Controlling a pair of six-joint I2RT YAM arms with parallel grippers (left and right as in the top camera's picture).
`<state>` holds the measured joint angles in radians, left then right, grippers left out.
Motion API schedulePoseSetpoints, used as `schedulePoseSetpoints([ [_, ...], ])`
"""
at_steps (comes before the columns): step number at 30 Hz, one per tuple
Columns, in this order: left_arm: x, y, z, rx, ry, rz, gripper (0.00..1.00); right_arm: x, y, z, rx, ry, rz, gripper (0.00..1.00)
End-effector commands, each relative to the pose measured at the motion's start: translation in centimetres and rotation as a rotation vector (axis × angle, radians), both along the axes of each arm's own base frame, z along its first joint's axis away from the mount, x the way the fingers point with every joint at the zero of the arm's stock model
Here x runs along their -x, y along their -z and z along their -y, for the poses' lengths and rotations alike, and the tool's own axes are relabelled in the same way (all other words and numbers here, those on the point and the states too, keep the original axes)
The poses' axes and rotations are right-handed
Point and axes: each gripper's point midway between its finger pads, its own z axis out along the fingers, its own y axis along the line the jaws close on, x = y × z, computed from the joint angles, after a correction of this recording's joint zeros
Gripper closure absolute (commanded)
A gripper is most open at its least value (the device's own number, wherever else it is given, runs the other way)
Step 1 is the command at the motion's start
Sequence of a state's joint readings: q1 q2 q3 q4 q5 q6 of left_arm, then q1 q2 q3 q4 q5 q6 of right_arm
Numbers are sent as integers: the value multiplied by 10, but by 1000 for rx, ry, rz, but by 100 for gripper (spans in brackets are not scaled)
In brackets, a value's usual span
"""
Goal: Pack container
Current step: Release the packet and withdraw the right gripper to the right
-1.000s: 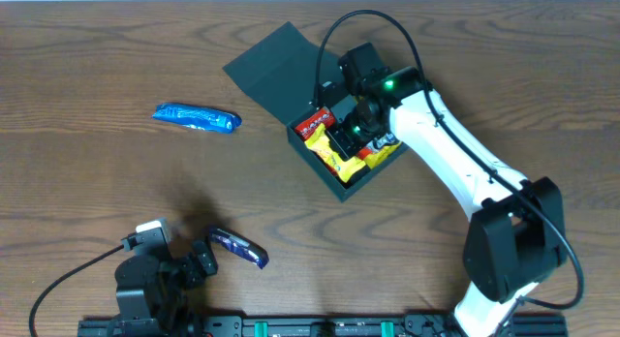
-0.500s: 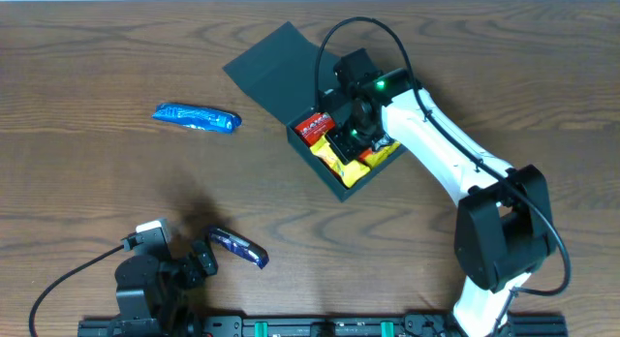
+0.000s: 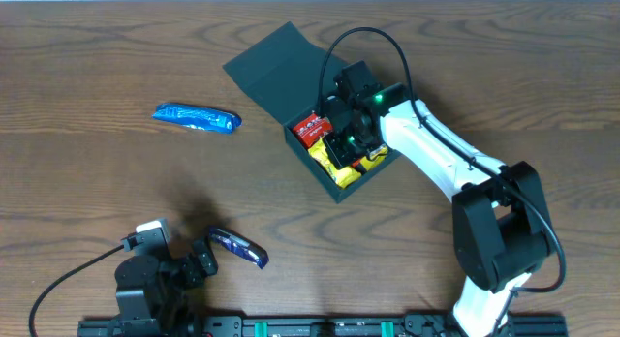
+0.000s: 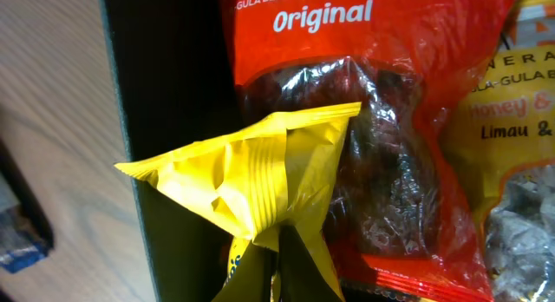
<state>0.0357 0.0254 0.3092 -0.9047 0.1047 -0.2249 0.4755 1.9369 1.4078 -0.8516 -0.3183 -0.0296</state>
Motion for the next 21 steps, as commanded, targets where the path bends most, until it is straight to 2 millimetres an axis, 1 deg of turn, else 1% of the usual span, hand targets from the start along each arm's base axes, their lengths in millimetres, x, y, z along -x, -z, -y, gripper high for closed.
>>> schedulePoseSetpoints([
  [1, 11, 17, -1, -5, 0, -74, 5, 12, 3, -7, -31, 9, -54, 83],
  [2, 11, 17, -1, -5, 0, -74, 5, 11, 3, -7, -27, 9, -51, 77],
  [4, 11, 17, -1, -5, 0, -74, 4, 8, 5, -2, 1, 16, -36, 75],
  [6, 11, 17, -1, -5, 0, -74, 5, 6, 3, 1, 19, 22, -16, 72],
  [7, 11, 17, -1, -5, 0, -74, 5, 5, 0, 1, 18, 25, -7, 71],
  [9, 11, 17, -1, -5, 0, -74, 4, 2, -10, 2, 13, 27, 22, 66],
  [12, 11, 17, -1, -5, 0, -74, 5, -2, -29, 6, 17, 36, 85, 67],
  [15, 11, 17, -1, -5, 0, -74, 5, -6, -48, 12, 26, 52, 144, 70],
  [17, 11, 17, -1, -5, 0, -74, 5, -7, -58, 15, 31, 65, 172, 80],
  [18, 11, 17, -1, -5, 0, -74, 5, -7, -62, 17, 36, 74, 183, 93],
  [19, 11, 17, -1, -5, 0, -74, 5, -7, -66, 21, 43, 91, 191, 99],
  [21, 11, 17, -1, -5, 0, -74, 5, -9, -72, 31, 68, 139, 205, 99],
])
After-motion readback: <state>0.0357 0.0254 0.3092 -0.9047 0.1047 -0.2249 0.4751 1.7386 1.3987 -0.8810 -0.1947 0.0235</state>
